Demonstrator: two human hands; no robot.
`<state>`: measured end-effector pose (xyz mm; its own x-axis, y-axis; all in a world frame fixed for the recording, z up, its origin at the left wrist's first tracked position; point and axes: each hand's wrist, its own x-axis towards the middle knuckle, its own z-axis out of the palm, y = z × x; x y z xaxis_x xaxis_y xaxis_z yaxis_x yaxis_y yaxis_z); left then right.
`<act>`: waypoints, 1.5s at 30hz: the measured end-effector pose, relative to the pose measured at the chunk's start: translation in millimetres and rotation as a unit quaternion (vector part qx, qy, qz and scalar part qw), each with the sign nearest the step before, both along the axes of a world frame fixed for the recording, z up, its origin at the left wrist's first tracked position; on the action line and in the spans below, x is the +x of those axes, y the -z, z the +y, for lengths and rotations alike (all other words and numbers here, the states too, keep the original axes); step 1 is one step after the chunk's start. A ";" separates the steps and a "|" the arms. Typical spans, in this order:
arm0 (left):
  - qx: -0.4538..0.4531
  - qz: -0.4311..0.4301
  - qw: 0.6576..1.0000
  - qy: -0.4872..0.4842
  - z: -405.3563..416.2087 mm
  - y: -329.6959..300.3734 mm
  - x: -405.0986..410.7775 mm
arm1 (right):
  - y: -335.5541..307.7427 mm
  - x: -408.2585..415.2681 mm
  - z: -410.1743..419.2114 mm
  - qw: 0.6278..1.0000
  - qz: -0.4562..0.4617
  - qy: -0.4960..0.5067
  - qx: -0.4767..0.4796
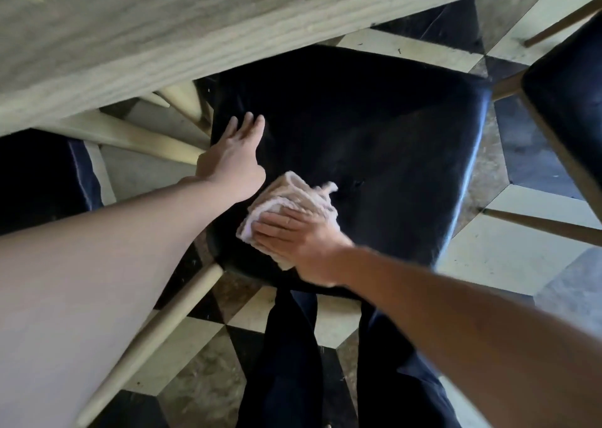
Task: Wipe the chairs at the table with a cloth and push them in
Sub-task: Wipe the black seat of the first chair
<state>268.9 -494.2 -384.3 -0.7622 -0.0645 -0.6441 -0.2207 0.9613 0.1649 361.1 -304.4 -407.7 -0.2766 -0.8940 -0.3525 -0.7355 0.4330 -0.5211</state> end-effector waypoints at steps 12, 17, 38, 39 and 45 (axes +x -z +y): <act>0.020 0.073 0.997 -0.024 -1.3 18.0 10.0 | 9.5 -93.0 71.2 0.848 0.106 0.516 -0.058; 0.005 0.067 0.997 -0.030 2.9 17.3 9.5 | -18.9 6.2 2.7 0.576 0.022 0.815 0.059; 0.008 0.067 0.997 -0.044 1.1 14.0 7.1 | 20.4 -147.5 74.0 0.986 0.071 -0.128 -0.075; 0.008 0.064 0.997 -0.051 0.5 11.8 7.2 | 18.7 -156.7 88.2 0.990 0.093 -0.062 -0.087; 0.026 0.070 0.994 -0.074 5.8 5.2 7.2 | 9.0 -68.0 73.1 0.802 0.119 0.584 -0.028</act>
<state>276.0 -488.4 -389.6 -0.8290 -0.1520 -0.5383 -0.3310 0.9091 0.2531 293.1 -231.4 -416.7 -0.9909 0.0122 -0.1344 0.0744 0.8802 -0.4688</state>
